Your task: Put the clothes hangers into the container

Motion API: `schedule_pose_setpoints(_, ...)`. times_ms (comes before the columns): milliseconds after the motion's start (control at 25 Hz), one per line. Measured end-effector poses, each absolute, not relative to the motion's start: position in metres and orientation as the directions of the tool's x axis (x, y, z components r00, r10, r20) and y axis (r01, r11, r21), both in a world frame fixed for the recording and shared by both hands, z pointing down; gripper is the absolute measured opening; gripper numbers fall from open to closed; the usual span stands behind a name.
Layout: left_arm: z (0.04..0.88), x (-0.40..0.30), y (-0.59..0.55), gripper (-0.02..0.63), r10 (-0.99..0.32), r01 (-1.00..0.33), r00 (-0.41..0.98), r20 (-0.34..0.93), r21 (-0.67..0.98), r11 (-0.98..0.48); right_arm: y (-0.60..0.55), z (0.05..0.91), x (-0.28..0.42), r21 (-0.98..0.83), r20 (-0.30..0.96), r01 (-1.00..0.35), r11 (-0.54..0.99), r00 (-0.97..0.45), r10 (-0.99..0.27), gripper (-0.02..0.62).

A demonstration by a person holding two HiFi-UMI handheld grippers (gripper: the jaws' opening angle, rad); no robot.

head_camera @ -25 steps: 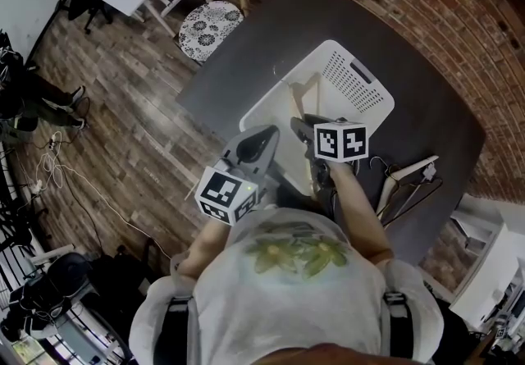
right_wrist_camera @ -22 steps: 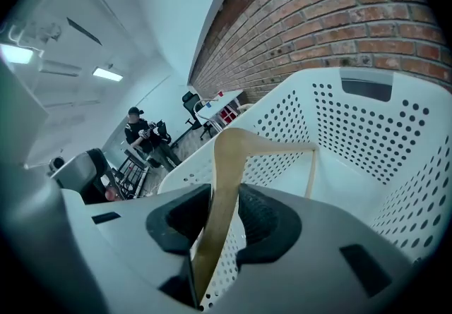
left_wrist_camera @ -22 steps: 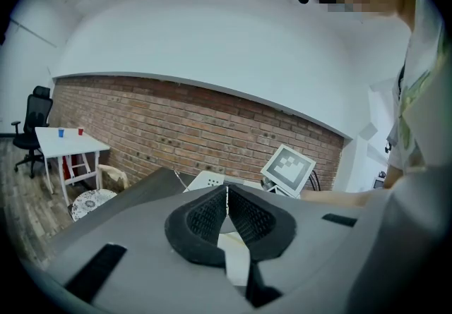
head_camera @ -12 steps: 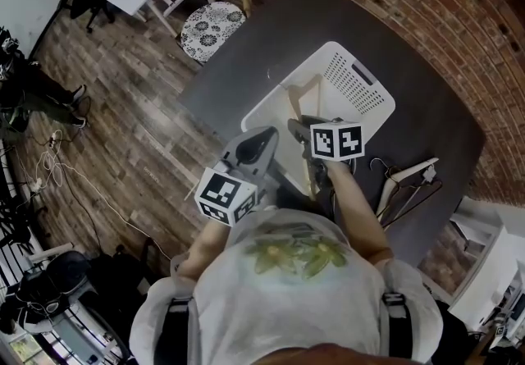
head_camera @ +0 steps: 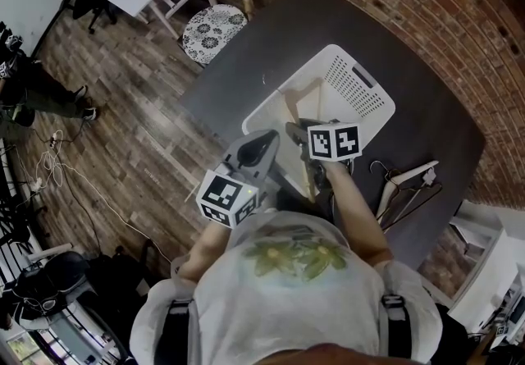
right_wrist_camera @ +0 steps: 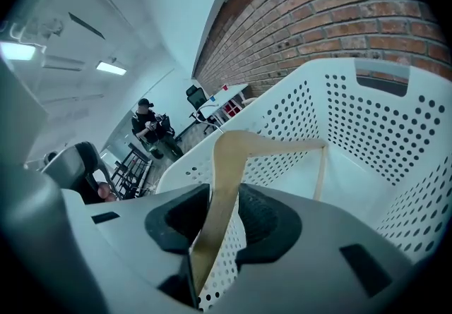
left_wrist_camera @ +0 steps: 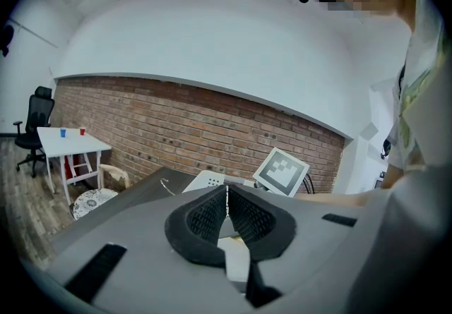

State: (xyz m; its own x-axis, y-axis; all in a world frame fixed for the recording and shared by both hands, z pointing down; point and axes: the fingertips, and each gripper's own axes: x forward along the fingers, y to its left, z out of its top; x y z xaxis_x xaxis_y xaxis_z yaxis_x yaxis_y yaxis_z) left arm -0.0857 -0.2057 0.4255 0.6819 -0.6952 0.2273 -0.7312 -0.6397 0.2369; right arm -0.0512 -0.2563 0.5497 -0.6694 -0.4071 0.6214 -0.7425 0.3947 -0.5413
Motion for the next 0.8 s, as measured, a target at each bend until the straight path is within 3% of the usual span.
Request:
schedule_pose_setpoints(400, 0.423, -0.084, -0.200, 0.029, -0.693, -0.726, 0.687, 0.220, 0.233, -0.646, -0.251, 0.549, -0.054, -0.488, 0.635, -0.748, 0.450, -0.658, -0.405, 0.143)
schedule_pose_setpoints(800, 0.415, -0.084, -0.192, 0.029, -0.691, -0.719, 0.695, 0.200, 0.220, -0.660, -0.240, 0.510, -0.032, -0.315, 0.641, -0.826, 0.468, -0.549, -0.536, 0.166)
